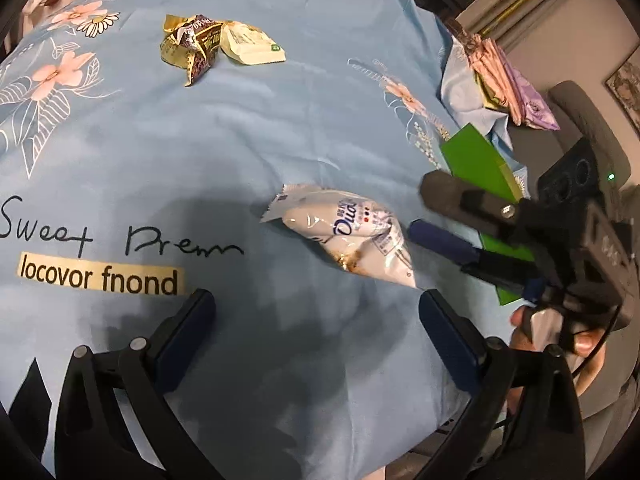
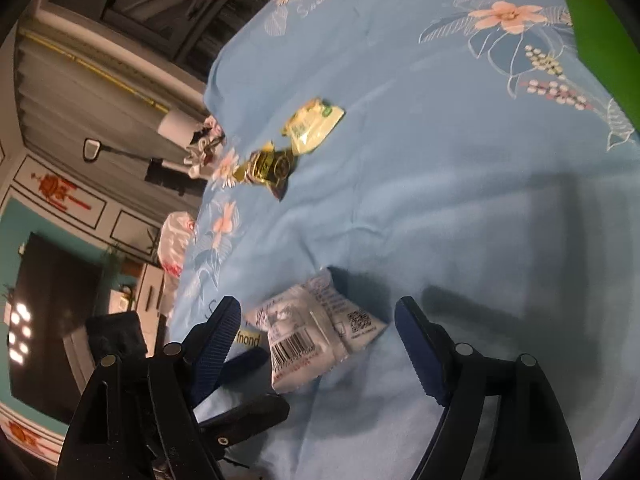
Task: Organize snacks
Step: 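Lower the white packet to the sheet while the left gripper grasps it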
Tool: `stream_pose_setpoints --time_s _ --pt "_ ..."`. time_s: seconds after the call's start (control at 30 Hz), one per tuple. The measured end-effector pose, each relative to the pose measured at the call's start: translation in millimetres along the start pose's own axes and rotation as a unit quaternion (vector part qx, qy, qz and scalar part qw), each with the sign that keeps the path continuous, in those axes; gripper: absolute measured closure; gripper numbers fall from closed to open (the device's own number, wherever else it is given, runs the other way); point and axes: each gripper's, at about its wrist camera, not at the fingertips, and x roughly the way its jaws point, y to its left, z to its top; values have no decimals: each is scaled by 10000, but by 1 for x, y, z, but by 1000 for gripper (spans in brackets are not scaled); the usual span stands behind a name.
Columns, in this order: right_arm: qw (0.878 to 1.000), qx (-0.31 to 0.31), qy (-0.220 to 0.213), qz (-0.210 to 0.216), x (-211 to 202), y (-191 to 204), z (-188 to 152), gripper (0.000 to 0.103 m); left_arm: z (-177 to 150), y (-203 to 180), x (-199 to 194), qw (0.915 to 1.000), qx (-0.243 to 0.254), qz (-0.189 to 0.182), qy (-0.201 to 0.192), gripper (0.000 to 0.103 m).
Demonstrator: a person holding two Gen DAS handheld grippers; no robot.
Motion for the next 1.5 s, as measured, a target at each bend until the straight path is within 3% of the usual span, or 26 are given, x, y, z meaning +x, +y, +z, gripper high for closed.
stream_pose_setpoints --time_s 0.23,0.37,0.53,0.63,0.73,1.0,1.1,1.13,1.2,1.37,1.5 --pt "9997 96 226 -62 7 -3 0 16 -2 4 -13 9998 -166 -23 75 1" --pt "9997 180 138 31 -2 -8 -1 16 9 32 -18 9953 -949 -161 -92 1" --pt "9988 330 284 216 0 -14 -5 16 24 48 -12 9861 -1547 -591 -146 1" --pt "9946 737 560 477 12 -22 -13 16 26 51 -4 9762 -1841 -1141 -70 2" --pt "9948 724 451 555 12 -20 -16 16 25 45 -7 9787 -1772 -1028 -143 2" --pt "9963 692 306 400 18 -9 -21 19 22 37 -5 9830 -1718 -426 -480 26" --pt "9956 782 407 305 26 -11 -24 54 21 33 -2 9870 -1517 -155 -499 48" --pt "9953 802 453 299 29 -13 -23 55 21 32 2 9875 -1491 -294 -416 65" --pt "9965 734 357 158 25 -11 -24 57 21 40 9 9815 -1740 -752 -277 67" --pt "9982 559 208 103 21 -9 -26 58 23 58 16 9666 -2219 -1275 -128 74" --pt "9987 464 174 146 19 -10 -25 58 25 52 11 9708 -2057 -1228 -155 77"
